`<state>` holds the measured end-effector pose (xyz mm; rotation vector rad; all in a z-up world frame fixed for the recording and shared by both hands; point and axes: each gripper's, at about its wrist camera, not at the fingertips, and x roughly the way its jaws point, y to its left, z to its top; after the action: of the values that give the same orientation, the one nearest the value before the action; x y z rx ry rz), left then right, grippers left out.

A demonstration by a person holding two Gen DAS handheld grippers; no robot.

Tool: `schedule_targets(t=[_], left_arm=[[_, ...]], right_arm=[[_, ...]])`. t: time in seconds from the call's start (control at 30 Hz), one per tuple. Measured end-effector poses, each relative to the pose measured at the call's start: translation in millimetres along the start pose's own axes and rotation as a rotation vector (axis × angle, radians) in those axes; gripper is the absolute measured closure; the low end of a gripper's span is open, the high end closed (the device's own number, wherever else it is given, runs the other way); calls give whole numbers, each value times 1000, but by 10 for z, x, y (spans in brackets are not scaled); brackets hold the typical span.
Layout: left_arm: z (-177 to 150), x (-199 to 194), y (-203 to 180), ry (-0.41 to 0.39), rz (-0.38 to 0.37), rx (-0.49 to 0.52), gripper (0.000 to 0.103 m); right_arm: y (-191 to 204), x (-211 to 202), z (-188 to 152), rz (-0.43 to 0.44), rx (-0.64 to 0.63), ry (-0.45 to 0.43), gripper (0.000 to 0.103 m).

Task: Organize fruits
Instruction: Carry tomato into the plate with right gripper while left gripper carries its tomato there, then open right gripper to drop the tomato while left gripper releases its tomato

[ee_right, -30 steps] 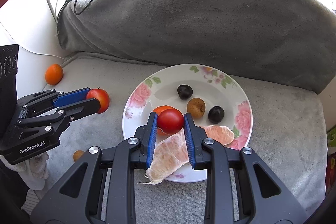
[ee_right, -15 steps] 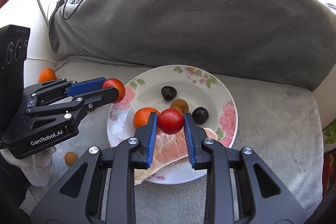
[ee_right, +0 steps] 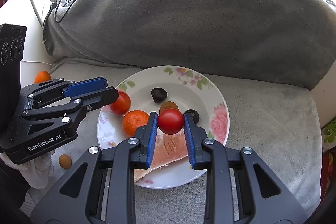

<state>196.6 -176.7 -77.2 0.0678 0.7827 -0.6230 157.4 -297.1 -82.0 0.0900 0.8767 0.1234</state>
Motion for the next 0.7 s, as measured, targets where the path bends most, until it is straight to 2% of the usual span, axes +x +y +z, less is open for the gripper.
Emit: schedule_targets(t=[0.17, 0.3, 0.33, 0.47, 0.53, 0.7], left_arm=[[11, -12, -3, -3, 8, 4, 76], [11, -14, -3, -3, 14, 4, 73], [15, -17, -1, -4, 15, 5, 69], [19, -20, 5, -6, 21, 3, 67], [21, -25, 4, -11, 28, 5, 57], [23, -35, 10, -15, 38, 0, 42]], right_arm=[[-16, -2, -12, 2, 2, 2, 76], [-28, -37, -18, -15, 8, -13, 51], [-36, -49, -17, -17, 11, -17, 50], [-67, -90, -12, -24, 23, -25, 47], [-77, -100, -13, -32, 23, -28, 39], [-96, -116, -15, -47, 32, -36, 26]])
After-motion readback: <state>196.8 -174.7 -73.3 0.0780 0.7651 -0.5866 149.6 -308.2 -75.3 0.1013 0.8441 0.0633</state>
